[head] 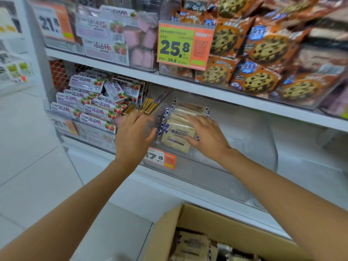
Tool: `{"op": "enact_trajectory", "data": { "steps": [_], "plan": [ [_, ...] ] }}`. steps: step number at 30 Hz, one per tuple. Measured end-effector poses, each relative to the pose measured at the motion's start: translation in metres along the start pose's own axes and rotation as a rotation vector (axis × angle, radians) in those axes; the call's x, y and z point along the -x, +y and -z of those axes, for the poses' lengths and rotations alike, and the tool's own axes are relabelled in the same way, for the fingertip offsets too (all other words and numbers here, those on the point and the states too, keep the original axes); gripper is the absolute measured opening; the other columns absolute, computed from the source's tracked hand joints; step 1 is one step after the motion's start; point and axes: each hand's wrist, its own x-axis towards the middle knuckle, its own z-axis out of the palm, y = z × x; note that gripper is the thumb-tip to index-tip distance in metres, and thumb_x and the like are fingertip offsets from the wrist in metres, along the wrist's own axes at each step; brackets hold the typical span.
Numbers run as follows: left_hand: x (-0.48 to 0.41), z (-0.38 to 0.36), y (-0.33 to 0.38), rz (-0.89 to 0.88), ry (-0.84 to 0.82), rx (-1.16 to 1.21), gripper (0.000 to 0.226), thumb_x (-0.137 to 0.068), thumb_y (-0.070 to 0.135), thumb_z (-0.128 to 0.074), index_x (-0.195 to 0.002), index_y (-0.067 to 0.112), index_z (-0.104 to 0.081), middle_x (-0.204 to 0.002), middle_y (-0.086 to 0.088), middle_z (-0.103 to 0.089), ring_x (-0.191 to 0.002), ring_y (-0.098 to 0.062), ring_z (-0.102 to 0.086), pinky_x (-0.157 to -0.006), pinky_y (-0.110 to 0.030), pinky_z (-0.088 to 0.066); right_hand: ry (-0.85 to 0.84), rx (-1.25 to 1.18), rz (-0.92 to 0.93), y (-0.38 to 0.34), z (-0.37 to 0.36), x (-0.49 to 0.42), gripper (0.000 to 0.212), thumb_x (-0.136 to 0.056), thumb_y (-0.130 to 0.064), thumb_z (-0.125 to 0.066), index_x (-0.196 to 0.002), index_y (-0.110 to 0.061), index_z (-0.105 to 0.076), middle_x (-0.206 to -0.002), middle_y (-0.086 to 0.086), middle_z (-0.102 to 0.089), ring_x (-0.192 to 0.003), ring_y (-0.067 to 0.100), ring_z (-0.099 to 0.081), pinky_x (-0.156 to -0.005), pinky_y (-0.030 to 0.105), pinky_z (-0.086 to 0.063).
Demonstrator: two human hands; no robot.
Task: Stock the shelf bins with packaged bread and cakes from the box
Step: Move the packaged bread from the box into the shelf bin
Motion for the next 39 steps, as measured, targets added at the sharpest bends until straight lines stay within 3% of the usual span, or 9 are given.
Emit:
{"op": "enact_trajectory", "data": {
  "steps": [5, 9, 17, 22, 28, 31, 34, 37, 39],
  "plan": [
    [0.046, 0.018, 0.059, 0.066, -0.182, 0.223, 0.017, -0.088, 0.019, -0.069, -0.104, 0.019, -0.065, -0.092, 0.003, -0.059, -0.077, -0.009, -0.054, -0.072, -0.034, -0.048, 0.139, -0.14, -0.14, -0.011, 0.044, 0.096, 0.033, -0.091, -0.019, -0.059, -0.124, -0.012, -0.058, -0.096, 0.003, -0.061, -0.092, 0.023, -0.057, -0.075, 0.032, -0.041],
    [0.12, 0.012, 0.106, 0.163, -0.395, 0.344, 0.015, -0.086, 0.022, -0.071, -0.1, 0.022, -0.065, -0.085, 0.009, -0.056, -0.067, -0.008, -0.049, -0.073, -0.037, -0.051, -0.018, -0.165, -0.204, -0.005, 0.041, 0.198, 0.027, -0.09, -0.019, -0.058, -0.117, -0.016, -0.06, -0.088, -0.012, -0.05, -0.073, 0.012, -0.05, -0.065, 0.028, -0.039],
    [0.24, -0.017, 0.14, 0.379, -0.804, 0.318, 0.016, -0.089, 0.028, -0.07, -0.104, 0.023, -0.065, -0.099, 0.012, -0.065, -0.093, -0.005, -0.06, -0.083, -0.019, -0.043, -0.471, -0.518, -0.677, 0.035, -0.032, 0.362, 0.026, -0.096, -0.022, -0.057, -0.122, -0.023, -0.063, -0.118, -0.006, -0.065, -0.109, 0.01, -0.06, -0.09, 0.024, -0.047],
    [0.257, -0.027, 0.126, 0.516, -0.823, 0.292, 0.018, -0.088, 0.03, -0.07, -0.105, 0.025, -0.065, -0.097, 0.012, -0.065, -0.087, 0.001, -0.057, -0.068, -0.01, -0.037, -0.67, -0.541, -0.609, 0.015, -0.098, 0.346, 0.049, -0.1, -0.032, -0.05, -0.146, -0.019, -0.041, -0.146, 0.007, -0.048, -0.13, 0.026, -0.048, -0.107, 0.043, -0.04],
    [0.268, -0.03, 0.111, 0.592, -0.921, 0.303, 0.026, -0.09, 0.028, -0.07, -0.115, 0.024, -0.061, -0.107, 0.008, -0.063, -0.099, -0.008, -0.059, -0.078, -0.017, -0.043, -0.811, -0.231, -0.386, 0.006, -0.137, 0.341, 0.05, -0.093, -0.039, -0.058, -0.135, -0.013, -0.053, -0.146, 0.015, -0.039, -0.141, 0.037, -0.026, -0.111, 0.052, -0.026],
    [0.273, -0.034, 0.112, 0.621, -0.978, 0.31, 0.034, -0.09, 0.029, -0.07, -0.121, 0.021, -0.059, -0.117, 0.002, -0.063, -0.11, -0.015, -0.059, -0.091, -0.029, -0.049, -0.832, -0.274, -0.408, 0.011, -0.14, 0.337, 0.039, -0.09, -0.033, -0.065, -0.123, -0.013, -0.059, -0.126, 0.012, -0.058, -0.116, 0.029, -0.053, -0.092, 0.04, -0.046],
    [0.277, -0.036, 0.119, 0.661, -1.007, 0.329, 0.064, -0.086, 0.032, -0.075, -0.141, 0.017, -0.046, -0.138, -0.001, -0.052, -0.115, -0.011, -0.053, -0.085, -0.019, -0.045, -0.783, -0.396, -0.435, 0.016, -0.119, 0.334, 0.01, -0.089, -0.019, -0.066, -0.091, -0.01, -0.069, -0.094, 0.008, -0.068, -0.076, 0.018, -0.059, -0.065, 0.031, -0.045],
    [0.277, -0.039, 0.133, 0.607, -1.126, 0.451, 0.106, -0.069, 0.044, -0.086, -0.153, 0.021, -0.027, -0.147, 0.007, -0.04, -0.133, -0.013, -0.042, -0.108, -0.032, -0.039, -0.64, -0.548, -0.437, 0.031, -0.067, 0.332, 0.018, -0.09, -0.017, -0.064, -0.1, -0.003, -0.07, -0.093, 0.001, -0.058, -0.088, 0.026, -0.059, -0.076, 0.033, -0.044],
    [0.28, -0.049, 0.145, 0.583, -1.211, 0.573, 0.081, -0.064, 0.045, -0.089, -0.133, 0.023, -0.052, -0.128, 0.008, -0.063, -0.116, -0.013, -0.061, -0.103, -0.04, -0.048, -0.569, -0.607, -0.439, 0.039, -0.03, 0.335, 0.027, -0.091, -0.02, -0.066, -0.116, -0.012, -0.068, -0.104, -0.003, -0.054, -0.099, 0.018, -0.056, -0.087, 0.028, -0.042]
  ]
}}
